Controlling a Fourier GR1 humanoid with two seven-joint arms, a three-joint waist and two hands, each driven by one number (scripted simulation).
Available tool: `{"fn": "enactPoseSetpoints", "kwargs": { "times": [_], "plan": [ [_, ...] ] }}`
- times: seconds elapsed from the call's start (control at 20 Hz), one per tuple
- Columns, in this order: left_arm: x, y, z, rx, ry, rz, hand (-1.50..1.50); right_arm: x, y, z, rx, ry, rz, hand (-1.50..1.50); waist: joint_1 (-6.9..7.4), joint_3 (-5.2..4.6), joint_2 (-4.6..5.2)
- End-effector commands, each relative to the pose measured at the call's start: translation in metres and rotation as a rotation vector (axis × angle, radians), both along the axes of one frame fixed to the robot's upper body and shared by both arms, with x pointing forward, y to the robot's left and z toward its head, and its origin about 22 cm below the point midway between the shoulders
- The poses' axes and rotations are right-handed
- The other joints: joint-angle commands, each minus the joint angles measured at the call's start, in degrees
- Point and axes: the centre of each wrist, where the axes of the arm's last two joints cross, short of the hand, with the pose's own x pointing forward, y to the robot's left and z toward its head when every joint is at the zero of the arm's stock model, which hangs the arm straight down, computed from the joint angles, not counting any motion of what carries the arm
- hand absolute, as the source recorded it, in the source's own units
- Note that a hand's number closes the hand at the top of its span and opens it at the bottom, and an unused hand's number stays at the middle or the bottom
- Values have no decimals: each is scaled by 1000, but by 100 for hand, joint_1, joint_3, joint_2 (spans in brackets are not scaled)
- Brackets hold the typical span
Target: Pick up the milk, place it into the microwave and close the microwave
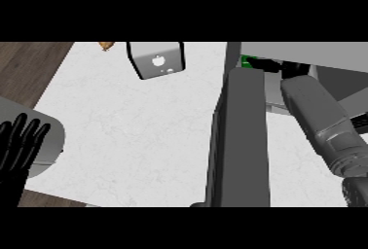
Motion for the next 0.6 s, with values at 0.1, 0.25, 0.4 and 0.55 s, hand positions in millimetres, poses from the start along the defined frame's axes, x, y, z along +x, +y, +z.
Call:
{"fn": "enactPoseSetpoints", "kwargs": {
  "times": [0.1, 0.25, 0.4, 0.55],
  "plan": [
    [6, -8, -3, -2, 11, -18, -150, 0, 17, -3, 130, 58, 119, -150, -6, 27, -5],
    [8, -10, -4, 5, 9, -35, -150, 1, 30, -4, 187, 81, 162, -150, 16, 19, -13],
    [11, -14, -3, 1, -3, -31, -150, -2, 26, -10, 211, 92, 182, -150, -83, 14, -53],
    [12, -27, -5, 5, 1, -52, -150, 2, 12, 2, 238, 85, 173, -150, -97, 17, -49]
  ]
}}
